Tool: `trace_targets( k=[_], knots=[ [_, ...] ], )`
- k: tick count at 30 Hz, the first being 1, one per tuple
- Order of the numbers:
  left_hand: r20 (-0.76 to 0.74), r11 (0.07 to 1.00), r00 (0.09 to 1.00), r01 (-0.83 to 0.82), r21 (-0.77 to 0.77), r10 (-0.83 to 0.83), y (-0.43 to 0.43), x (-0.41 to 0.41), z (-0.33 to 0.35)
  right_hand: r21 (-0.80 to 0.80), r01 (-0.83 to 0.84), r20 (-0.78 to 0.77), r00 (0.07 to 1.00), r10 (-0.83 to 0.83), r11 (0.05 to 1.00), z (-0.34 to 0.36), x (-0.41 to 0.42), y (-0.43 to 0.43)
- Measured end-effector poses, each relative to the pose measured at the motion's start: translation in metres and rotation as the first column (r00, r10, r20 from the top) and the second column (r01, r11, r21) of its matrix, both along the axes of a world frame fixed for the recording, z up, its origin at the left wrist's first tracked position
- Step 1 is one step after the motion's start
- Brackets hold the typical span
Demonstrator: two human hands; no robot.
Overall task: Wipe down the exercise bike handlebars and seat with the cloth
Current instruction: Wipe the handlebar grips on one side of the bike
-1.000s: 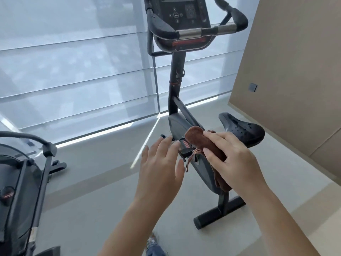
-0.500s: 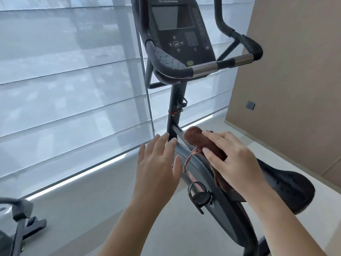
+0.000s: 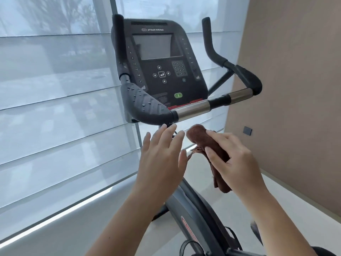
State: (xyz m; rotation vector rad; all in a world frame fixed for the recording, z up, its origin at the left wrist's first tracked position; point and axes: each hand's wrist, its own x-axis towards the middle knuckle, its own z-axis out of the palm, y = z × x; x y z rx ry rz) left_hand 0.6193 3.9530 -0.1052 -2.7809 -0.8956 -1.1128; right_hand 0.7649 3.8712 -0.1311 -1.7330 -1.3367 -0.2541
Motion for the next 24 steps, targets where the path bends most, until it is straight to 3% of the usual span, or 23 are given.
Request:
trace_targets(
  k=[11,17,20,24],
  knots=[
    [0.037,0.989,0.993,-0.111,0.102,0.108,0.065,0.078,0.028,0.143,0.031,0.176,0.983,-0.056,0.989,0.064,0.104,0.102],
    [-0.005,0.983,0.99,-0.141,0.121,0.143,0.083,0.083,0.026,-0.079,0.146,0.328,0.938,-0.113,0.986,0.05,0.111,0.148],
    [-0.006,0.981,0.99,-0.142,0.13,0.144,0.09,0.086,0.022,-0.108,0.209,0.364,0.918,-0.157,0.972,0.041,0.109,0.153],
    [-0.007,0.983,0.991,-0.131,0.129,0.133,0.097,0.083,0.015,-0.213,0.076,0.41,0.912,0.018,0.974,0.048,0.122,0.154]
  ],
)
